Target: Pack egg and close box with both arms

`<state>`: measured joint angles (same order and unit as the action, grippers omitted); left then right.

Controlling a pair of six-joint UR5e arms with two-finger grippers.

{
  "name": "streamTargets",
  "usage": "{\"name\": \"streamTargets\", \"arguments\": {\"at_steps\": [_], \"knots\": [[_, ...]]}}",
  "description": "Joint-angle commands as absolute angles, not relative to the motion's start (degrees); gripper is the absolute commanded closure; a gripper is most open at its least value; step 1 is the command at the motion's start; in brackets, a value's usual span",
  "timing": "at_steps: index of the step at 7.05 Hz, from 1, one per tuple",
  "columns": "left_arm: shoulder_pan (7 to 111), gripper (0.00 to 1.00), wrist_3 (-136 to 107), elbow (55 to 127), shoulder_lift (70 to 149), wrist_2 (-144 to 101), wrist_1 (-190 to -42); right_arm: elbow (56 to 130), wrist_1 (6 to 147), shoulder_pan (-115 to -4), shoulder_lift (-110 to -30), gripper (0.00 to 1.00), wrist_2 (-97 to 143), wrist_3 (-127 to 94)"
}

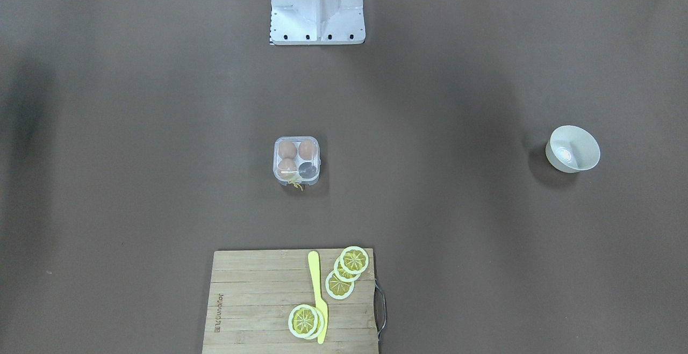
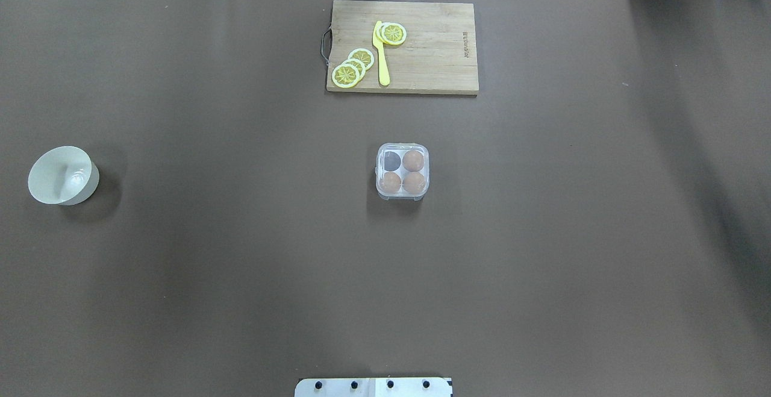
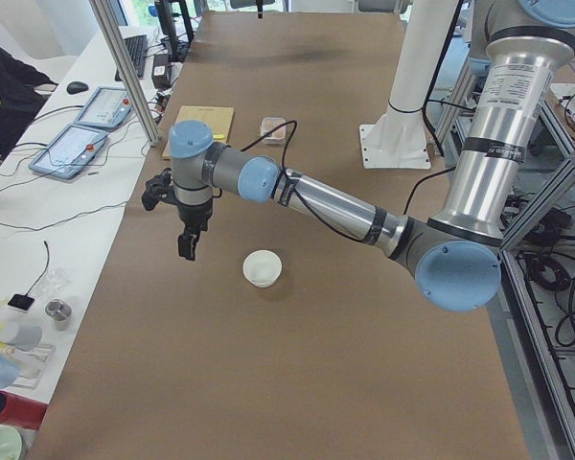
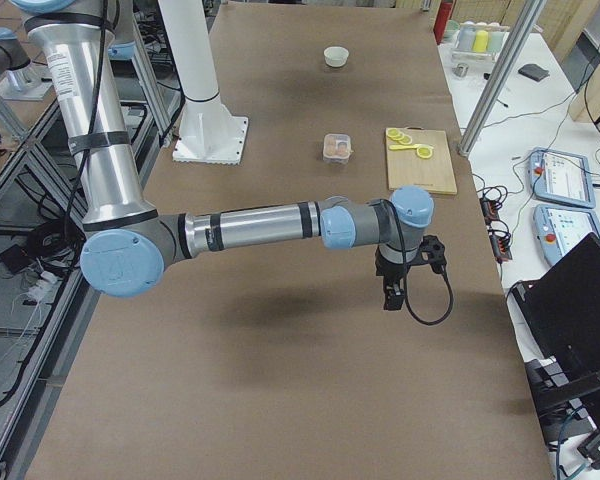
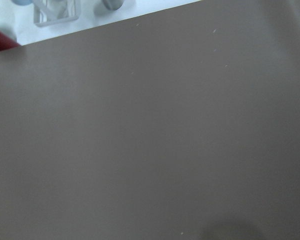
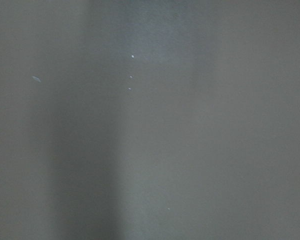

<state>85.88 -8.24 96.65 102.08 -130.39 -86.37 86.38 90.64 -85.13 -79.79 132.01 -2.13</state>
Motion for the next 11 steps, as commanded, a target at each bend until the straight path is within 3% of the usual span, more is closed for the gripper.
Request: {"name": "streamTargets", "arguments": {"at_steps": [1, 3, 11], "knots": [[87.5, 0.02, -7.4, 93.7, 94.9, -132.0, -91.0, 89.2, 90.6, -90.7, -86.4, 0.0, 136.3, 1.5], [88.3, 0.02, -7.8, 87.8, 93.3, -132.1, -96.9, 90.4, 91.1, -91.1, -87.8, 0.0, 136.8, 1.0], [89.1, 0.02, -8.3, 90.9, 92.6, -132.5, -93.5, 90.2, 91.1, -91.0, -87.7, 0.0, 137.7, -0.1]]}}
